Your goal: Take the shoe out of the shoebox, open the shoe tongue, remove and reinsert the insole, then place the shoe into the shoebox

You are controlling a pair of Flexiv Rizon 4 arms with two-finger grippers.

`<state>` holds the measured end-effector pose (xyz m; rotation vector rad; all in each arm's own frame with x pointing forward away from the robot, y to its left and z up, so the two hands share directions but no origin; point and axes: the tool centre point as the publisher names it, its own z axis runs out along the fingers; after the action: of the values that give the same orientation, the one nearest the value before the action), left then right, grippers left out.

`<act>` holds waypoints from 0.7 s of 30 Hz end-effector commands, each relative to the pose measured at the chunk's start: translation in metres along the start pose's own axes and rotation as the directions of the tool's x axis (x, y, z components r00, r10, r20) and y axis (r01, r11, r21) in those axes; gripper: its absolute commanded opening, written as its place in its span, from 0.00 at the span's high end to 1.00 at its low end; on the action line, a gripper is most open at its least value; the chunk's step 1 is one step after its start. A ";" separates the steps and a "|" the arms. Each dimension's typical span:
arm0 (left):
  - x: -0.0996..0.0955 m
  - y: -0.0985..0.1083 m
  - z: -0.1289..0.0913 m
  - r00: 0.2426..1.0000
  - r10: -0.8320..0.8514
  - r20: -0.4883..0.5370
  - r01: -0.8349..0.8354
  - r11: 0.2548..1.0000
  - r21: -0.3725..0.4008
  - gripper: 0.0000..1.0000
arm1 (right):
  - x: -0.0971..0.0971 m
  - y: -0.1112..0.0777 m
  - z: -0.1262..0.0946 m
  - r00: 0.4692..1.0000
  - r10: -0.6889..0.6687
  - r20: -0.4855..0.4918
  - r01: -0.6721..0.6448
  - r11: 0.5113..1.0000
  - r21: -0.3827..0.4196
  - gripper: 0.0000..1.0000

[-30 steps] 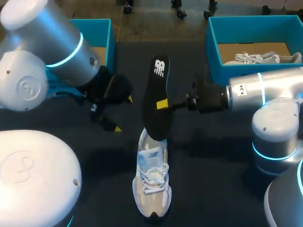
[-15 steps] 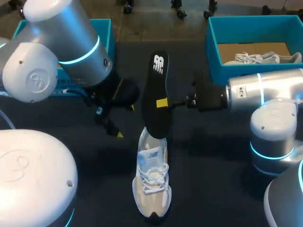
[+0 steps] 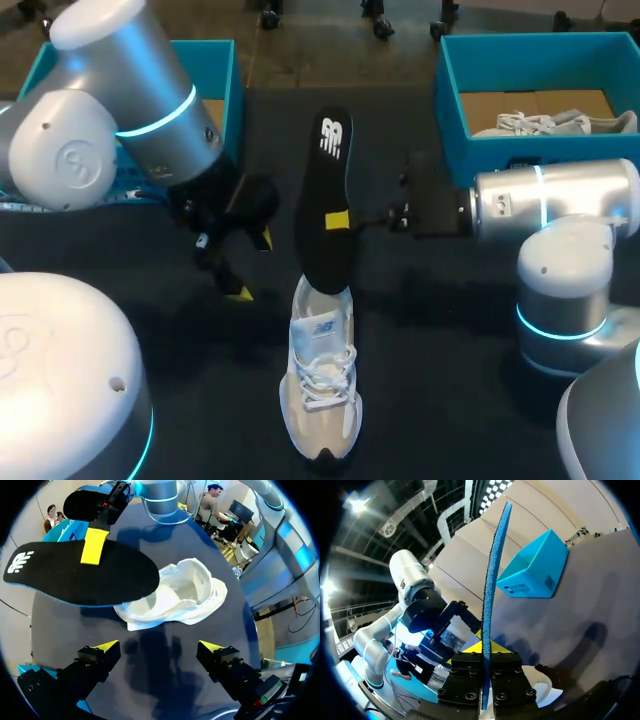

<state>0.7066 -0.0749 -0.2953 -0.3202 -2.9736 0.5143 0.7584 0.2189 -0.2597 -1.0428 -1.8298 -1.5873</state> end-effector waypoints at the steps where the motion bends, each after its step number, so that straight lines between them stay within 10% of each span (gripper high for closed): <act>1: -0.001 -0.002 0.000 1.000 -0.001 -0.003 0.001 1.000 -0.008 0.00 | -0.001 0.001 0.004 1.000 0.000 0.002 0.000 1.000 -0.001 1.00; 21: 0.005 0.006 0.026 0.999 -0.043 -0.016 0.044 0.998 0.047 0.00 | -0.011 -0.012 0.018 0.997 -0.075 0.009 0.075 0.997 -0.015 1.00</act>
<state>0.6989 -0.0778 -0.3127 -0.2507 -2.9501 0.5544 0.7585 0.2343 -0.2800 -1.0000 -1.8859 -1.6407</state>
